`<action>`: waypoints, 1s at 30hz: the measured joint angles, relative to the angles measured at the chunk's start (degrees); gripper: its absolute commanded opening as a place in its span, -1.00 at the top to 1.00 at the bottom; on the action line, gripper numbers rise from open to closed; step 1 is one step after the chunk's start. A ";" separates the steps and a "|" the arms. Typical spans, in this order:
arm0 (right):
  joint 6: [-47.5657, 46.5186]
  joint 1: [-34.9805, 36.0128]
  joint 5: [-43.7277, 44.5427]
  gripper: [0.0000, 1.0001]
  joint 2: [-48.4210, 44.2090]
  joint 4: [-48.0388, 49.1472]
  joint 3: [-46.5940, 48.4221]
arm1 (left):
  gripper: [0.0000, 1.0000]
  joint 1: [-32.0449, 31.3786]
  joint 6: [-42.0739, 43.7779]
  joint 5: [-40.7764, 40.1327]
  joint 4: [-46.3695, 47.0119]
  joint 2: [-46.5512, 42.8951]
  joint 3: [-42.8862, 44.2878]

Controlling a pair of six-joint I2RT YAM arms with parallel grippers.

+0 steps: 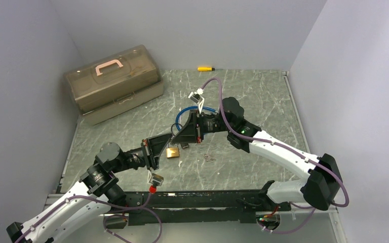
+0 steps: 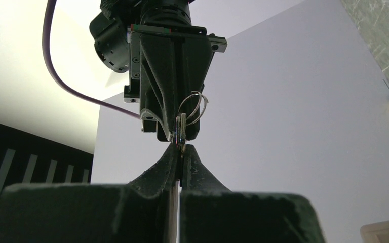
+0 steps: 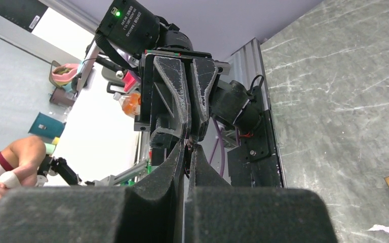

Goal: Unlock with the key

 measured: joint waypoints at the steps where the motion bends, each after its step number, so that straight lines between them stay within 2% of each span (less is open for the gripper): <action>1: 0.13 -0.22 0.00 1.00 0.00 0.00 0.00 | 0.22 0.00 0.00 -0.09 0.00 0.00 0.00; 2: 0.17 -0.37 0.00 1.00 0.00 0.02 0.00 | -0.12 0.00 -0.02 -0.15 -0.04 0.00 0.00; 3: 0.15 -0.57 0.02 1.00 0.00 0.07 -0.02 | -0.33 -0.04 -0.02 -0.22 -0.02 -0.02 0.00; 6: -0.46 -2.05 -0.26 1.00 -0.96 -0.81 -0.04 | -0.72 -0.04 -0.57 -2.01 -1.64 -0.33 0.39; 9: -3.91 -3.43 0.17 1.00 -3.28 -5.55 0.17 | -0.97 -0.04 -3.58 -4.37 -6.75 -0.35 3.37; 12: -8.81 -3.80 1.25 1.00 -5.64 -12.92 1.49 | -0.99 -0.02 -10.80 -6.88 -14.86 -0.04 10.29; 15: -13.38 -3.65 1.84 1.00 -6.38 -19.37 3.56 | -0.99 -0.04 -22.62 -7.41 -25.38 2.27 21.59; 19: -19.30 -2.67 3.76 1.00 -6.34 -27.39 6.82 | -0.99 -0.04 -41.59 -4.20 -37.46 10.45 38.80; 21: -22.03 -1.68 5.16 1.00 -5.99 -30.88 8.92 | -0.99 -0.02 -52.46 -1.11 -41.44 14.86 44.46; 25: -27.30 1.11 8.66 1.00 -4.90 -36.96 13.94 | -0.96 0.42 -67.25 4.17 -45.86 18.18 44.11; 30: -32.48 4.70 13.57 1.00 -4.72 -43.25 17.75 | -0.67 5.33 -82.03 12.90 -49.42 20.59 42.07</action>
